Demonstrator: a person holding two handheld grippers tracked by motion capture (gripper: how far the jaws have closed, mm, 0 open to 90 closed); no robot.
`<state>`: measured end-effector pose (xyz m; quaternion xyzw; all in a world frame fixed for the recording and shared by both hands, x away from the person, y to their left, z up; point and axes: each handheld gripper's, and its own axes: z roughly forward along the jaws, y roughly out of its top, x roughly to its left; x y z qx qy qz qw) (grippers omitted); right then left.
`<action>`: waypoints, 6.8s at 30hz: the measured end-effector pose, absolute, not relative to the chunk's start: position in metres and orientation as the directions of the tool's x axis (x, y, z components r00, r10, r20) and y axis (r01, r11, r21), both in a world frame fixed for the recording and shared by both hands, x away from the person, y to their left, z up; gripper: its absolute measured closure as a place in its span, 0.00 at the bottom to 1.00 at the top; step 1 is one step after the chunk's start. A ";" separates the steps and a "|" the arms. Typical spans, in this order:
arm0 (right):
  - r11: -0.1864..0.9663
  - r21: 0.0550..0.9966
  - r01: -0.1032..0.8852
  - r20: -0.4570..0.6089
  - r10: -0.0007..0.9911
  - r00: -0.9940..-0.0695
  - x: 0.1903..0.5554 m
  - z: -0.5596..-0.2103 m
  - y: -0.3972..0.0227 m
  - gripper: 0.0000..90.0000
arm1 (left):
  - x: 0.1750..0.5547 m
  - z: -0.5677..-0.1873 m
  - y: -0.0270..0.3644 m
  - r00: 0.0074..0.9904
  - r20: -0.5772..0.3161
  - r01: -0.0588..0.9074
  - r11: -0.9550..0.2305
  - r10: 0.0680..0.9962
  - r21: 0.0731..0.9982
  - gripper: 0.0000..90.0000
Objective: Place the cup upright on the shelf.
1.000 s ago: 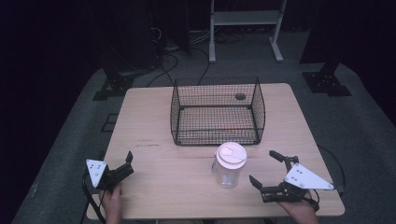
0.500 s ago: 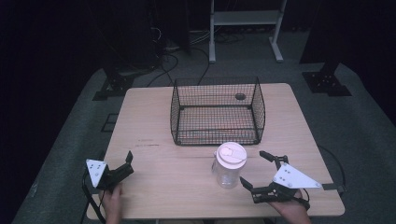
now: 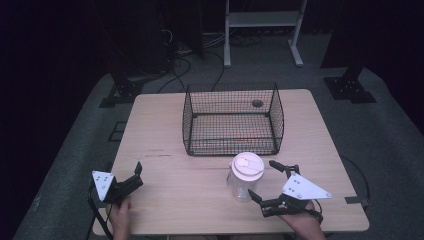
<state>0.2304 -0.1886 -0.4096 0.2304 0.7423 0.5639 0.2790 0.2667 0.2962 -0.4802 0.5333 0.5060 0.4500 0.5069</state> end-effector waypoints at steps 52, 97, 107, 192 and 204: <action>0.239 0.971 0.030 -0.140 0.661 -0.737 0.257 -0.417 -0.159 0.04 | 0.267 -0.480 0.296 0.084 -0.034 0.080 0.027 0.996 0.996 0.00; 0.227 0.974 0.005 -0.153 0.671 -0.726 0.280 -0.350 -0.169 0.05 | 0.266 -0.480 0.297 0.084 -0.039 0.081 0.033 0.996 0.996 0.00; 0.232 0.973 -0.017 -0.172 0.670 -0.722 0.286 -0.332 -0.168 0.05 | 0.266 -0.480 0.297 0.083 -0.038 0.080 0.031 0.996 0.996 0.00; 0.249 0.968 0.008 -0.181 0.728 -0.661 0.430 -0.293 -0.102 0.05 | 0.266 -0.480 0.298 0.091 -0.048 0.075 0.041 0.995 0.996 0.00; 0.246 0.969 0.033 -0.165 0.738 -0.654 0.445 -0.306 -0.102 0.05 | 0.266 -0.480 0.298 0.094 -0.051 0.076 0.044 0.994 0.996 0.00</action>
